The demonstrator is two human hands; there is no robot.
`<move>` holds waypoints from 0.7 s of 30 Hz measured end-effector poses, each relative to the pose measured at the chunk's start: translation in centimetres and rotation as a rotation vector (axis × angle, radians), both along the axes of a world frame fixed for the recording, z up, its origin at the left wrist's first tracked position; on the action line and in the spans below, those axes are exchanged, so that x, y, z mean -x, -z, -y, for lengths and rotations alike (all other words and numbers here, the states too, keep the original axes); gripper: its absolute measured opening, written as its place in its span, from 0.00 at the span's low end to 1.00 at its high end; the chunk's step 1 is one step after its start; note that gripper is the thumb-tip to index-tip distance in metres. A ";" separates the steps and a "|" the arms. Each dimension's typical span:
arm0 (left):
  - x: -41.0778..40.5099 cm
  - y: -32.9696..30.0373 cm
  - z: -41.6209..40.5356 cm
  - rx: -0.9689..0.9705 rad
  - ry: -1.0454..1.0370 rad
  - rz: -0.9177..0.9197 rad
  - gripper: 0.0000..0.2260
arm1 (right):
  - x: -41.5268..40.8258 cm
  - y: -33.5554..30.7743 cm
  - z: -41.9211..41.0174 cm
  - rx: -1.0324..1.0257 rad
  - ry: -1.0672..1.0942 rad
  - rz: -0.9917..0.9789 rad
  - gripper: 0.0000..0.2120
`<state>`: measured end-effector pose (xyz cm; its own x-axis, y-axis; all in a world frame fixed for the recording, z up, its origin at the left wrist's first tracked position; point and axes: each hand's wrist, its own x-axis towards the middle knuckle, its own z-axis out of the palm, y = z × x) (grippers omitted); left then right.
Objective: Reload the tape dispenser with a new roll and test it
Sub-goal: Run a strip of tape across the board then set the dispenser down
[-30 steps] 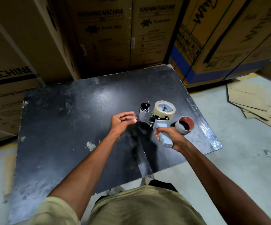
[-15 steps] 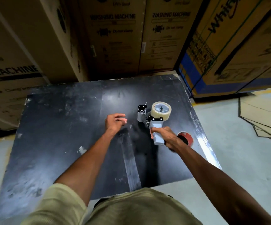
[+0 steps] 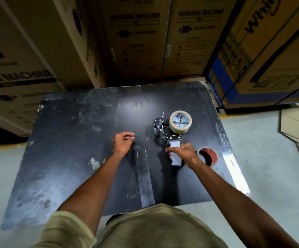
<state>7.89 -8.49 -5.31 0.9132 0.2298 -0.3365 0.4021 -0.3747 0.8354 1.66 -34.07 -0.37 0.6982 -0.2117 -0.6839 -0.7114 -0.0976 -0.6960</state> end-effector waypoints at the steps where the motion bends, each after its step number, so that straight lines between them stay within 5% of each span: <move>1: 0.1 0.5 -0.2 -0.017 0.009 0.009 0.14 | 0.0 0.4 0.1 0.055 0.014 0.001 0.10; 5: 1.0 0.5 -0.4 -0.084 0.066 0.022 0.11 | -0.3 6.1 1.8 0.233 -0.016 0.043 0.22; 16: 5.6 -1.5 -2.1 -0.535 0.383 0.203 0.18 | 0.1 5.6 0.9 0.350 -0.018 0.023 0.28; 21: 7.6 -2.4 -2.6 -0.658 0.437 0.217 0.19 | 1.8 1.7 -0.4 0.450 -0.072 0.003 0.20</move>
<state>0.30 -5.86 -2.90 0.9954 -0.0731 -0.0624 -0.0391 -0.9011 0.4319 -0.11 -33.64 -2.04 0.7238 -0.4384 -0.5329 -0.6898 -0.4396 -0.5753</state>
